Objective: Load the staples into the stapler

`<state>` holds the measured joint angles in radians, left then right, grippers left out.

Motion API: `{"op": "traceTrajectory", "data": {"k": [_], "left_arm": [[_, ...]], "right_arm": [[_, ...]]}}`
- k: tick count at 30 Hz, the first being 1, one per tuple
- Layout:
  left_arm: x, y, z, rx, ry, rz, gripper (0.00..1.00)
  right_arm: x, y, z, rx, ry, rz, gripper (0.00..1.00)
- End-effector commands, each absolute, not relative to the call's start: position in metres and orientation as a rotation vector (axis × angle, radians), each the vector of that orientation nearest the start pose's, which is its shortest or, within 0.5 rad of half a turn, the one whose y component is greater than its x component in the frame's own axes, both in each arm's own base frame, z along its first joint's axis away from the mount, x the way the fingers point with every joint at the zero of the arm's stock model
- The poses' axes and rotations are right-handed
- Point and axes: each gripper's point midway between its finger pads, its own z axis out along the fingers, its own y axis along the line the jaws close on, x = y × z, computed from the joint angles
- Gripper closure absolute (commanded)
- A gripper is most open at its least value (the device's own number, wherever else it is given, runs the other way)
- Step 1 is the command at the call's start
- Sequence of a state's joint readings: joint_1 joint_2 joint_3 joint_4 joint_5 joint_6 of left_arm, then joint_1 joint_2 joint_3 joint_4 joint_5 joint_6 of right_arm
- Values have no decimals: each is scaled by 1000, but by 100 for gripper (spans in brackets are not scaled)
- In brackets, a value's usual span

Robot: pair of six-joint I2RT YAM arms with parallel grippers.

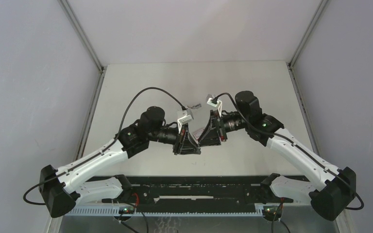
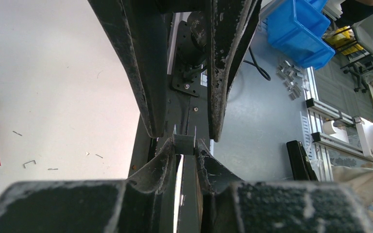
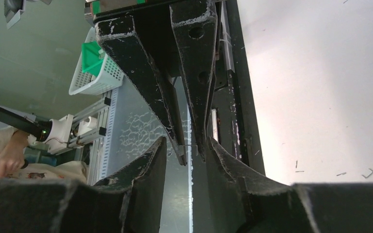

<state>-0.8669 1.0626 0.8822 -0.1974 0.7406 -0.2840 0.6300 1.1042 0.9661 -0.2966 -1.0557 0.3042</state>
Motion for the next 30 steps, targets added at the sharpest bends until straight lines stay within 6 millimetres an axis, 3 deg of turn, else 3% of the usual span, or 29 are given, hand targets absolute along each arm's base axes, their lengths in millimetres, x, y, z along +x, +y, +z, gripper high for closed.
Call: {"op": "traceTrajectory", "data": {"k": [1, 18, 25, 27, 30], "left_arm": [[104, -323, 283, 1149, 1702, -1445, 97], [105, -323, 283, 1140, 1706, -1434, 97], [106, -323, 283, 1138, 1707, -1433, 96], [107, -322, 281, 1132, 1714, -1426, 87], [116, -319, 276, 1082, 1744, -1361, 48]], "right_arm": [[125, 292, 291, -1123, 1791, 1594, 66], [122, 291, 288, -1146, 1809, 1575, 77], [123, 292, 290, -1147, 1796, 1573, 88], [123, 291, 291, -1148, 1786, 1568, 90], [129, 290, 291, -1126, 1786, 1515, 91]]}}
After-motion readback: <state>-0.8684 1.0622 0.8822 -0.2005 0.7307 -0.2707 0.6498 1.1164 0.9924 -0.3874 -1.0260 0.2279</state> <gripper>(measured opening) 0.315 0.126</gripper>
